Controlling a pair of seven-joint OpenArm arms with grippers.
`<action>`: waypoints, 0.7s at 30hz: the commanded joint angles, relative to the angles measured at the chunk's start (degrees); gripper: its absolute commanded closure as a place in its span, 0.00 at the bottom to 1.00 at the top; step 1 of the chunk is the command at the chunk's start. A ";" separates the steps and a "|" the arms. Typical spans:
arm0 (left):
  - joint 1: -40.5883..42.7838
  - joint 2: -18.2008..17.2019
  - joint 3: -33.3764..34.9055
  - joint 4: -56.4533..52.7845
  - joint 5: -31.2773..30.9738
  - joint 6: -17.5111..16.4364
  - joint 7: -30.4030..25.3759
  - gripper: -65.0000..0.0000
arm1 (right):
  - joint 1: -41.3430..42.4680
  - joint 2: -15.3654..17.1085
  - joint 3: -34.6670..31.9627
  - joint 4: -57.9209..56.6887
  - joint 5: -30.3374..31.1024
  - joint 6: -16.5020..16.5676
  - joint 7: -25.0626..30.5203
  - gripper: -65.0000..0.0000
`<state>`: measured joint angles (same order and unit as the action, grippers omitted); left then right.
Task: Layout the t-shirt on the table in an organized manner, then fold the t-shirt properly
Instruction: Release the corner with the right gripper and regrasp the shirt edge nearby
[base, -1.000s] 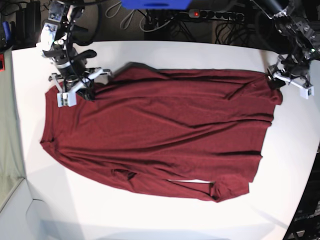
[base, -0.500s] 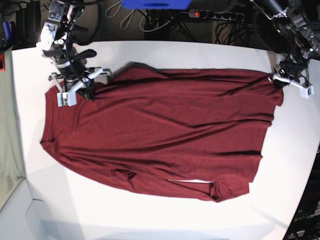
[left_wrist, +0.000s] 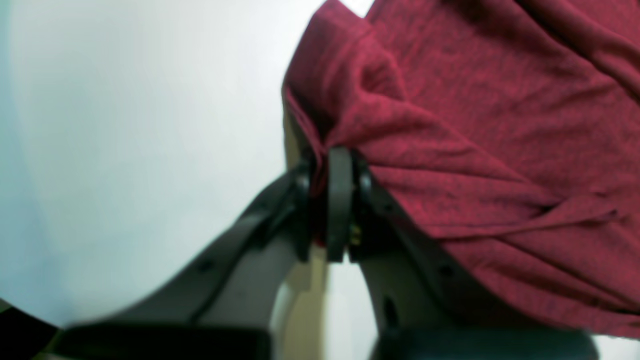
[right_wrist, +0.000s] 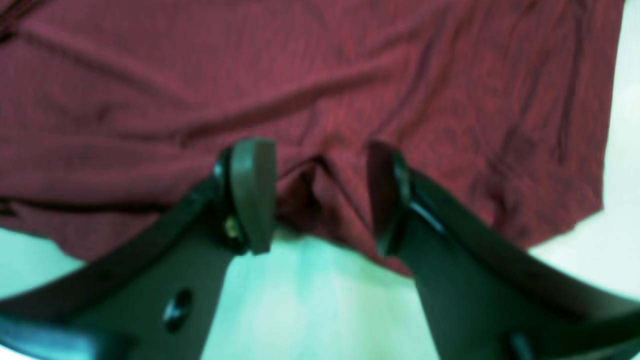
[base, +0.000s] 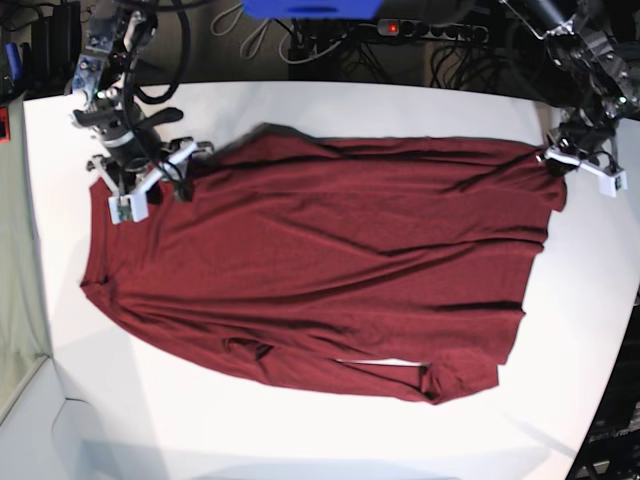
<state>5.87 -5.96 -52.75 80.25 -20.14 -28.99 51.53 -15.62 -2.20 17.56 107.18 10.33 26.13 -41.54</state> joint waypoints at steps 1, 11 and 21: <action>-0.02 -0.33 0.05 0.15 1.20 -0.15 1.62 0.99 | -0.60 -0.22 0.06 2.32 0.97 0.11 1.67 0.52; -0.46 -1.03 0.05 0.32 1.20 -0.15 1.62 0.99 | -6.93 -6.80 -2.92 2.41 0.97 0.11 2.11 0.52; -0.20 -2.18 0.05 0.41 1.20 -0.15 1.62 0.99 | -6.67 -6.80 -7.50 -4.01 1.06 0.11 2.20 0.52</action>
<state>5.58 -7.31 -52.64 80.18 -19.55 -29.21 52.60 -22.55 -8.86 10.35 102.26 10.70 25.89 -40.49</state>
